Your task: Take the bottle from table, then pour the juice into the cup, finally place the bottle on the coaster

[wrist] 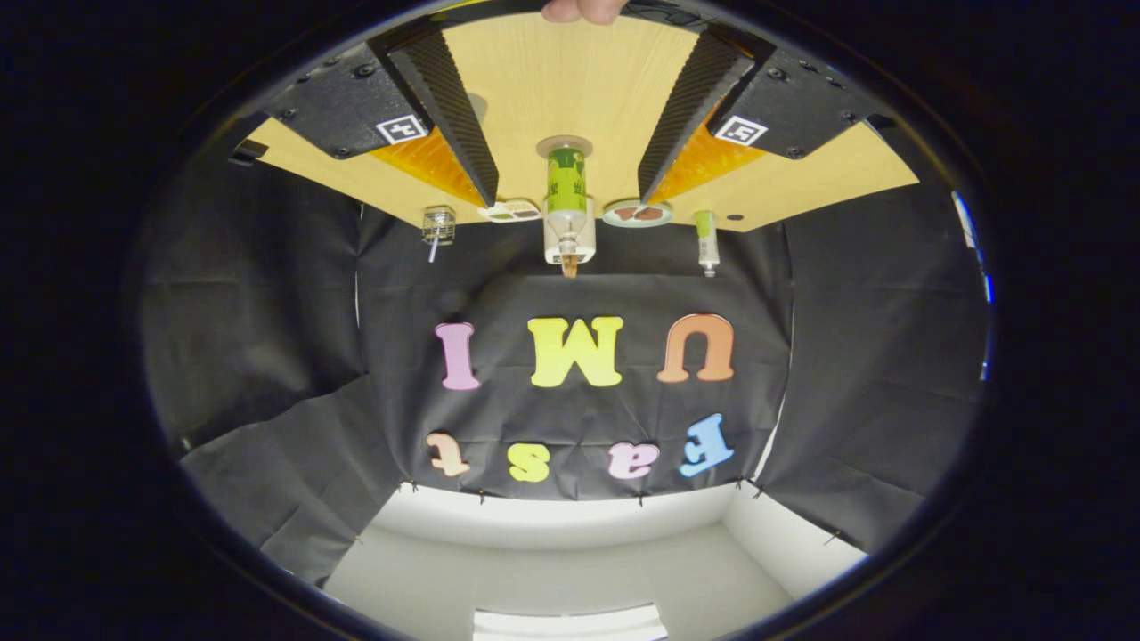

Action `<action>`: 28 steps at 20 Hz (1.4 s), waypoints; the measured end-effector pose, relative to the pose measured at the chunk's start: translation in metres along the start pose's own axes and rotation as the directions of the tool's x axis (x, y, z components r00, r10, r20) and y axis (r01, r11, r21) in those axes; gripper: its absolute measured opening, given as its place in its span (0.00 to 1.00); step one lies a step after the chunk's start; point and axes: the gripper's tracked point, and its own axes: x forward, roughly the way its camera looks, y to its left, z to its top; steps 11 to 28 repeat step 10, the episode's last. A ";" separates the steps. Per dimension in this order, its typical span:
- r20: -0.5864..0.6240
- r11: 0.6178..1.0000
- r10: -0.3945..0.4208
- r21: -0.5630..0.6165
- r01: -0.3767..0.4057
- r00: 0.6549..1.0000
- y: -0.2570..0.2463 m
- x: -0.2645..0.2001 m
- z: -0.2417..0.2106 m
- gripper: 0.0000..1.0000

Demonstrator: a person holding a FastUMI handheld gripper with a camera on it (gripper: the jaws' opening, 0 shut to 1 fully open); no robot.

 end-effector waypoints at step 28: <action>0.003 1.000 0.006 0.009 -0.006 1.000 0.002 -0.001 0.004 1.00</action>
